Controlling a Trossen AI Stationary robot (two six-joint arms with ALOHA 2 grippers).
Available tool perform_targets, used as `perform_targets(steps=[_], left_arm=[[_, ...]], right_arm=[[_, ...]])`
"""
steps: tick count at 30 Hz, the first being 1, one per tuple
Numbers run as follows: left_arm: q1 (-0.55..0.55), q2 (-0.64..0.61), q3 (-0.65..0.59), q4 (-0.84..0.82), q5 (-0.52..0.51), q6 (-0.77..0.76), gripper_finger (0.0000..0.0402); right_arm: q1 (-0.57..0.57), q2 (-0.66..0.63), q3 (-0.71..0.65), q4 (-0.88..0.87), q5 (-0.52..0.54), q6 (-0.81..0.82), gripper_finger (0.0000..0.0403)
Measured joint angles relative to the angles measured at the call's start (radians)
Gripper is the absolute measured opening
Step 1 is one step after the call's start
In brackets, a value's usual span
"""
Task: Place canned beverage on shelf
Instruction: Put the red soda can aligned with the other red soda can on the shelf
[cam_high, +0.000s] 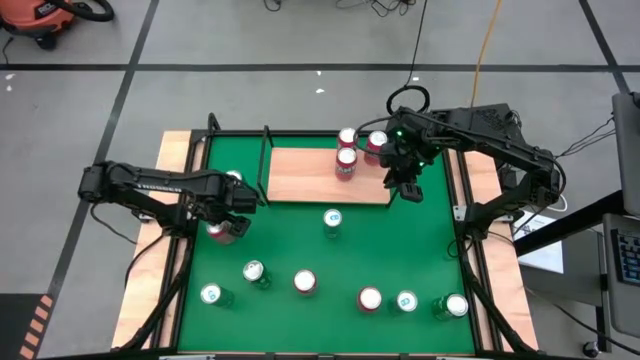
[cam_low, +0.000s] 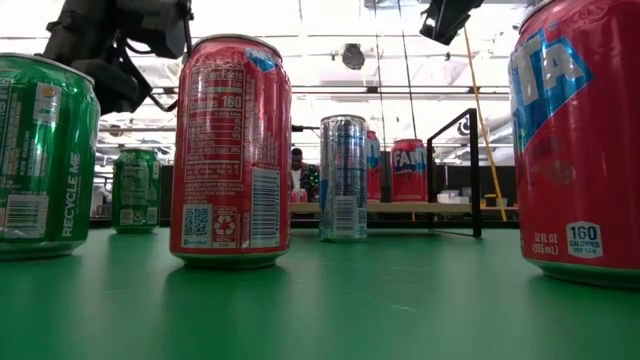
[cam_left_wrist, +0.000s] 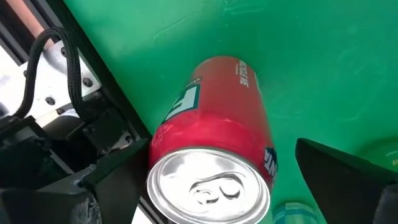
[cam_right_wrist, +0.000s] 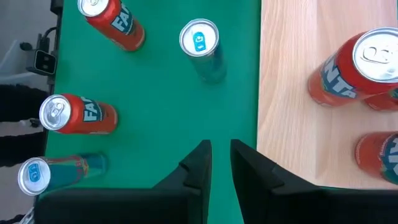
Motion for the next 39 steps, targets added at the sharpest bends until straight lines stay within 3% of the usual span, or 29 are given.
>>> perform_targets(steps=[4, 12, 19, 25, 28, 32, 37, 39], left_arm=[[0.000, 0.000, -0.004, 0.004, 0.001, -0.002, 0.0367], [0.000, 0.000, 0.000, 0.009, 0.057, -0.026, 0.0274], [0.000, 0.001, 0.067, 0.014, 0.041, 0.007, 0.0271], [0.000, 0.001, 0.233, 0.012, -0.026, -0.002, 0.0271], [0.000, 0.000, 0.337, 0.017, -0.071, -0.029, 0.0271], [0.000, 0.000, 0.451, 0.104, -0.126, -0.047, 0.0271], [0.000, 0.000, 0.505, 0.341, -0.175, -0.025, 0.0270], [0.000, 0.000, 0.506, 0.466, -0.177, -0.005, 0.0270]], right_arm=[[0.000, 0.000, 0.000, 0.016, 0.001, 0.040, 0.0050], [0.000, 0.000, 0.000, 0.126, 0.000, 0.189, 0.0050], [0.008, 0.000, 0.000, 0.235, -0.029, 0.323, 0.0050], [0.081, 0.000, 0.000, 0.361, -0.074, 0.408, 0.0057], [0.136, 0.000, 0.000, 0.427, -0.027, 0.409, 0.0080], [0.214, 0.001, 0.000, 0.488, 0.113, 0.360, 0.0134], [0.296, 0.007, 0.000, 0.564, 0.348, 0.292, 0.0223], [0.315, 0.015, 0.001, 0.587, 0.395, 0.266, 0.0259]])
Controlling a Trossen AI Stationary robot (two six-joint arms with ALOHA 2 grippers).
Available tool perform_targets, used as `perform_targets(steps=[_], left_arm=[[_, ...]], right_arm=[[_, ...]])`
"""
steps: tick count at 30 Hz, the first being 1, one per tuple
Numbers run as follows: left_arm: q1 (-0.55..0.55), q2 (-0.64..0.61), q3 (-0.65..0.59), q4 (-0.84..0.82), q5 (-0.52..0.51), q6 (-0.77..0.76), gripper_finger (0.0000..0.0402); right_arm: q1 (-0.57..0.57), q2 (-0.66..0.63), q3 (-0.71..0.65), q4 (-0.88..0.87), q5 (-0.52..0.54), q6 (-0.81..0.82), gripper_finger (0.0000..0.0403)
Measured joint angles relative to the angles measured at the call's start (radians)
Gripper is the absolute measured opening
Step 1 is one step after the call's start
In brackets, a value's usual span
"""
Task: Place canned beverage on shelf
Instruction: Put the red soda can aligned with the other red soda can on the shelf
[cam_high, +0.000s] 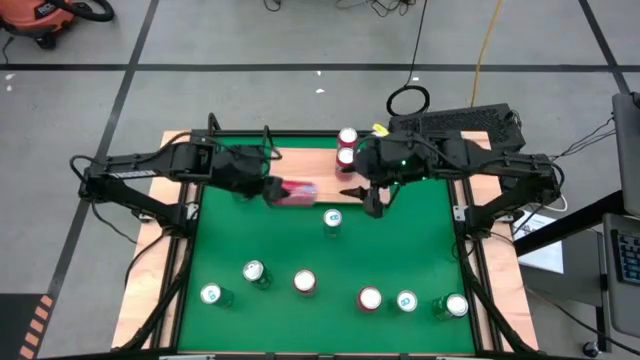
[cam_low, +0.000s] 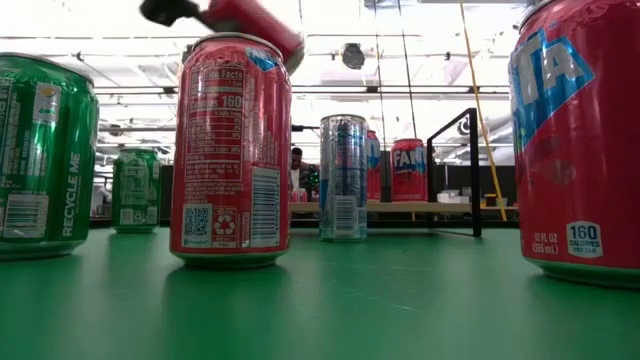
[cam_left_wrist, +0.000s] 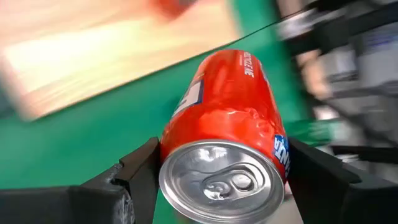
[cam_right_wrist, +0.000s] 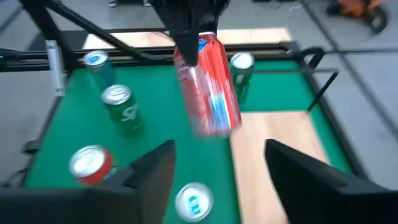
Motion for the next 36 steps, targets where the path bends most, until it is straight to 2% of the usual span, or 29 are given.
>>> perform_targets(steps=[4, 7, 12, 16, 26, 36], left_arm=[[0.000, 0.008, -0.005, 0.155, -0.003, 0.030, 0.0270], [0.000, 0.023, -0.006, 0.199, -0.002, 0.034, 0.0270], [0.000, 0.058, -0.006, 0.259, 0.023, 0.029, 0.0270], [-0.001, 0.083, -0.007, 0.302, 0.025, -0.019, 0.0270], [0.006, 0.113, -0.008, 0.375, 0.013, -0.047, 0.0270], [0.007, 0.139, -0.008, 0.385, 0.015, -0.068, 0.0278]], right_arm=[[0.017, 0.026, 0.000, 0.006, 0.006, -0.004, 0.0317], [0.026, 0.050, 0.000, -0.002, 0.010, -0.017, 0.0343], [0.034, 0.084, 0.000, 0.001, 0.103, -0.080, 0.0361], [0.029, 0.098, 0.000, -0.007, 0.107, -0.093, 0.0370], [0.004, 0.139, 0.000, -0.065, 0.081, -0.161, 0.0360], [0.002, 0.150, 0.000, -0.076, 0.079, -0.187, 0.0286]])
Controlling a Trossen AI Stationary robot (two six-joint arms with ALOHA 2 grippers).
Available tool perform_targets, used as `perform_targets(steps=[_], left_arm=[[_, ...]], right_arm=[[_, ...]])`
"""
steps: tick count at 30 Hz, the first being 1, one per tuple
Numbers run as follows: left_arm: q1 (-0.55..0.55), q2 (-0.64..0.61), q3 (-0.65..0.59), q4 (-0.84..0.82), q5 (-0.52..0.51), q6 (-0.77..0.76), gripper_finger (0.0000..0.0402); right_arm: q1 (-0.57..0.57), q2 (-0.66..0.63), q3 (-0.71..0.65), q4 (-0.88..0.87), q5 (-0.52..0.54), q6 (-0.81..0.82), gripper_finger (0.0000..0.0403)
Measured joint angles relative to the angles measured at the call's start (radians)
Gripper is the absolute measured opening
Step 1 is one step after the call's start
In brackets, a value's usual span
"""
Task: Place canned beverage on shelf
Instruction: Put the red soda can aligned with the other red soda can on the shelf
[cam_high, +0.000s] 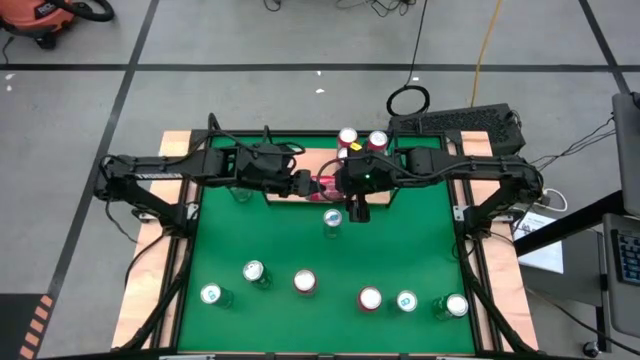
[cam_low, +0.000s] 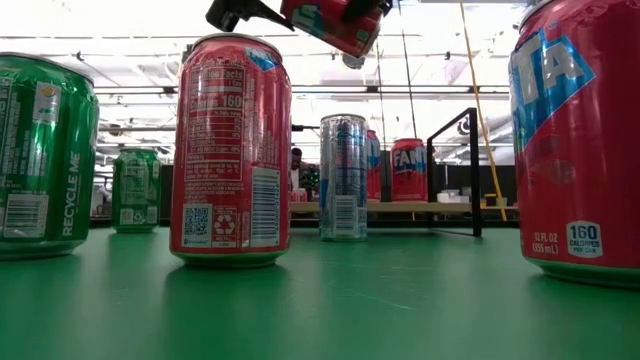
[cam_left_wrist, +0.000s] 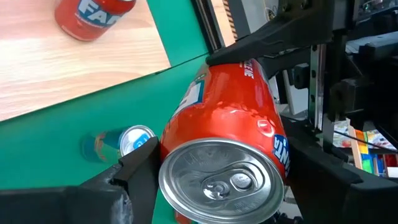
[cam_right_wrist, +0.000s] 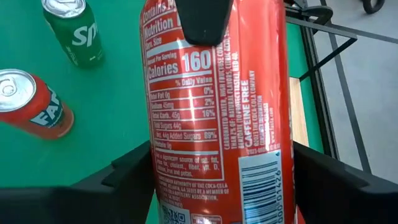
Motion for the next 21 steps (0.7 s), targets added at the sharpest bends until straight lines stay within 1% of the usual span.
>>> perform_targets(steps=[4, 7, 10, 14, 17, 21], left_arm=[[-0.001, 0.000, 0.000, 0.007, 0.000, 0.001, 0.0315], [0.000, -0.001, 0.000, 0.031, 0.004, 0.031, 0.0335], [0.000, -0.001, 0.000, 0.052, 0.003, 0.094, 0.0346], [-0.003, -0.002, 0.000, 0.071, 0.003, 0.195, 0.0352], [-0.005, -0.002, 0.000, 0.096, -0.011, 0.280, 0.0353], [-0.002, -0.014, 0.003, 0.166, -0.025, 0.405, 0.0354]], right_arm=[[0.000, 0.000, 0.000, 0.003, 0.000, 0.003, 0.0291], [0.000, -0.001, 0.000, 0.001, 0.002, 0.038, 0.0297], [0.000, -0.008, 0.000, -0.006, 0.000, 0.075, 0.0295], [0.000, -0.018, 0.000, -0.012, -0.037, 0.132, 0.0293], [-0.001, -0.029, 0.000, -0.012, -0.104, 0.174, 0.0292], [0.002, -0.030, -0.001, -0.014, -0.238, 0.227, 0.0292]])
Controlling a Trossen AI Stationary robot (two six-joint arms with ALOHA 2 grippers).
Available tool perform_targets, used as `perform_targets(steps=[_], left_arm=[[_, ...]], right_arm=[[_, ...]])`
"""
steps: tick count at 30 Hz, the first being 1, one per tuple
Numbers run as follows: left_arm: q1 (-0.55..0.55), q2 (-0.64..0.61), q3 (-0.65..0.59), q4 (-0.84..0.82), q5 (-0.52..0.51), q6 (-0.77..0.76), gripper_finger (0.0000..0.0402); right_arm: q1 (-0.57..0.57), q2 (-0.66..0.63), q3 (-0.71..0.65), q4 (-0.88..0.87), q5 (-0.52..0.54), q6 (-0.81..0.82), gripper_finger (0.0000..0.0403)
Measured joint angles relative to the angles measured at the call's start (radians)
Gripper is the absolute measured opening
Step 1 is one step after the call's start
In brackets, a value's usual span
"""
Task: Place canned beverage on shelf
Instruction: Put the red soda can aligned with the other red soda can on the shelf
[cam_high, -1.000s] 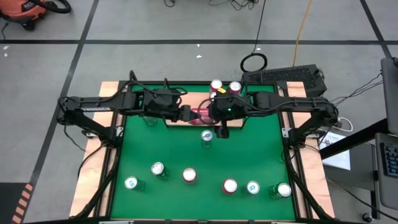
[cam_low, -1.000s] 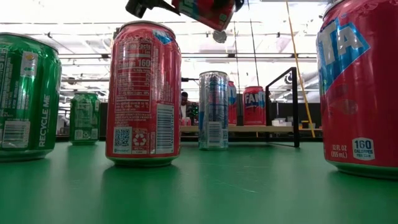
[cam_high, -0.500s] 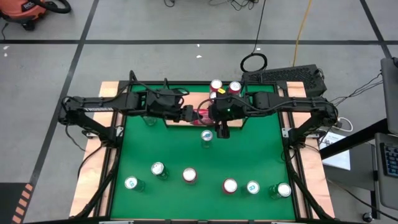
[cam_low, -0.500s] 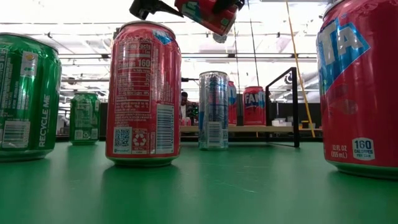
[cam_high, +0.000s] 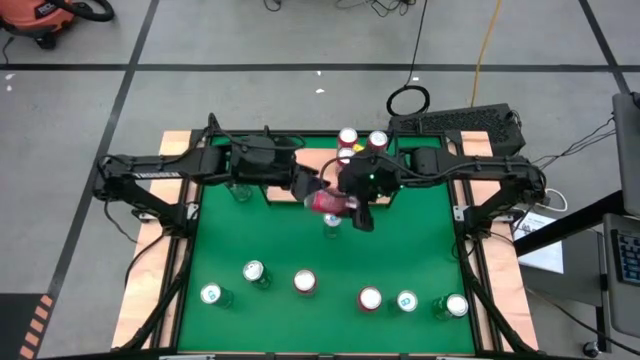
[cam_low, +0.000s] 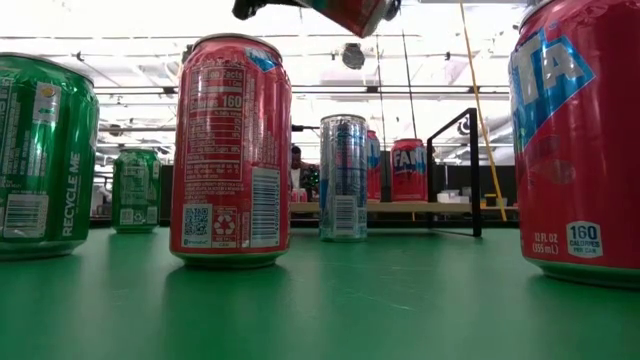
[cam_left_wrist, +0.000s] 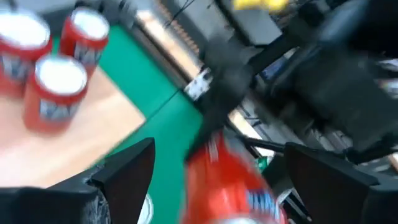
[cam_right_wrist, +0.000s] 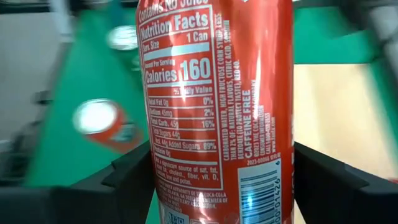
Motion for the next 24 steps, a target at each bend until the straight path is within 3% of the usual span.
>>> perform_targets(steps=[6, 12, 24], left_arm=[[-0.003, -0.016, 0.000, 0.122, 0.004, 0.202, 0.0355], [-0.025, -0.044, 0.000, 0.141, 0.005, 0.370, 0.0355], [-0.095, -0.083, -0.001, 0.255, 0.004, 0.437, 0.0355]], right_arm=[[-0.016, -0.020, -0.001, -0.007, -0.175, 0.089, 0.0292], [-0.064, -0.058, -0.001, 0.007, -0.328, 0.158, 0.0291], [-0.166, -0.093, -0.001, 0.010, -0.656, 0.168, 0.0291]])
